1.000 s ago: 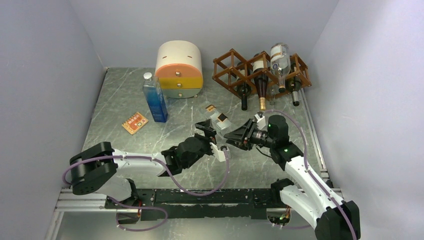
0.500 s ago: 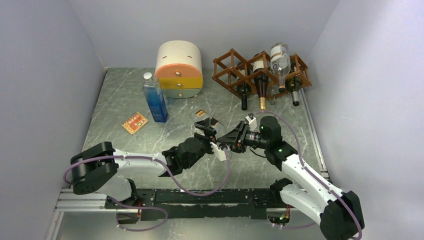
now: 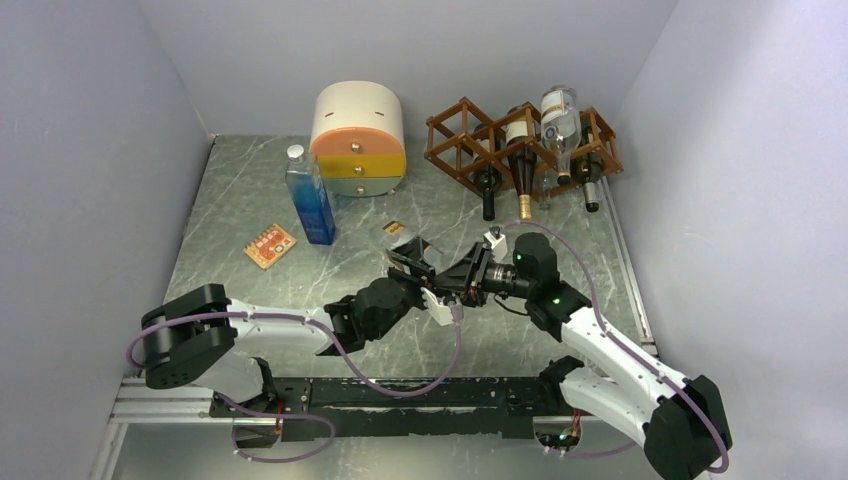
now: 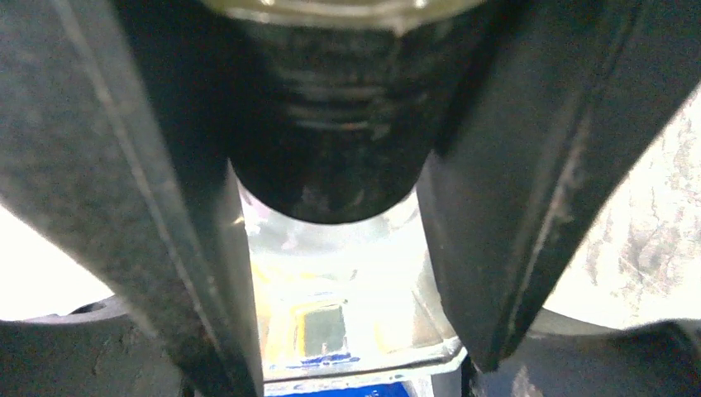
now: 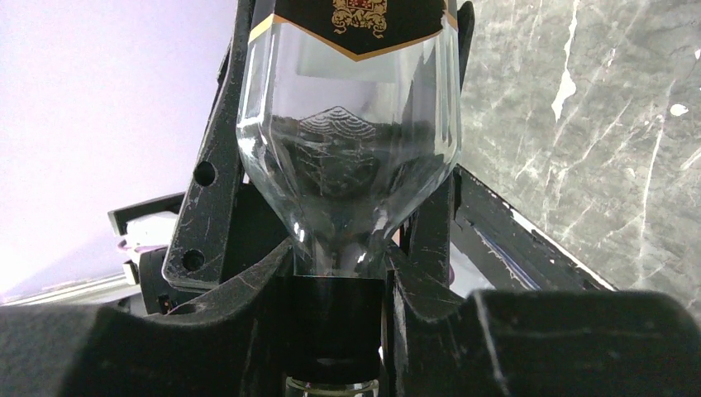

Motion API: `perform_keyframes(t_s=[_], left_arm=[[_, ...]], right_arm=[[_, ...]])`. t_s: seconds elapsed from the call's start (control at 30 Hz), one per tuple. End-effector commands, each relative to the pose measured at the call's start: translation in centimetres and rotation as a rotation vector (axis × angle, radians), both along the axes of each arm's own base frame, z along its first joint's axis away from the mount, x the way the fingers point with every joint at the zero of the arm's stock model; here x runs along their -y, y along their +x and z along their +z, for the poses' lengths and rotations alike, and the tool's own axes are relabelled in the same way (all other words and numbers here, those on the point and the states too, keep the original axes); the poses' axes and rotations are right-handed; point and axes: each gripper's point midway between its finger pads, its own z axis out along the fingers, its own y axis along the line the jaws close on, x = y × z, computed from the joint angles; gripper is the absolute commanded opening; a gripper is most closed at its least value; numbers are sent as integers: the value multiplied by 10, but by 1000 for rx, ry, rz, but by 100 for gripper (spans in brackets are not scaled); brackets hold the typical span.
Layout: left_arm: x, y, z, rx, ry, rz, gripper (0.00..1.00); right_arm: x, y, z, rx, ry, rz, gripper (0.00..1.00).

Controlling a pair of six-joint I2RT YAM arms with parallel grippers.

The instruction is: Take the wine bottle off the wine rack

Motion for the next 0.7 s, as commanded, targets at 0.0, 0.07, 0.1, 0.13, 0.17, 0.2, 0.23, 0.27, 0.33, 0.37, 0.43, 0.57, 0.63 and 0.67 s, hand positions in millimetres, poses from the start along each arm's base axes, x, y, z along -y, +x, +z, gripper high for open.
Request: perform_keyframes(t_s=[0.0,0.07,0.1,0.13,0.17,0.2,0.23,0.27,0.33,0.37,0.43,0.57,0.63,0.67], left_arm=[[-5,3,41,50,-160,44,37],[-6,3,43,50,-172,43,20],[-6,3,44,51,-178,44,14],[-6,3,45,51,-184,44,10],[-6,2,47,50,-190,42,8],[-6,2,47,47,-195,40,7],[-6,2,48,44,-202,38,7],[-6,1,49,41,-210,35,7],[-5,0,51,29,-226,28,7],[-5,-1,52,24,-237,24,7],[-6,-2,56,13,-262,23,7],[-6,-3,65,-25,-329,23,7],[-7,-4,71,-54,-383,22,7],[-8,-2,75,-73,-416,24,7]], right_arm=[[-6,2,46,237,60,38,2],[-4,5,45,259,22,28,18],[-2,7,46,274,1,19,28],[0,9,49,292,-15,6,38],[1,11,51,313,-31,-5,49],[3,13,55,336,-47,-16,60],[5,15,59,353,-65,-31,71],[8,18,62,373,-85,-46,81],[13,23,68,402,-122,-77,98],[15,25,74,423,-136,-91,100],[21,30,77,438,-186,-117,100],[46,46,87,499,-351,-226,100],[64,53,101,539,-429,-304,100],[74,55,113,565,-457,-347,100]])
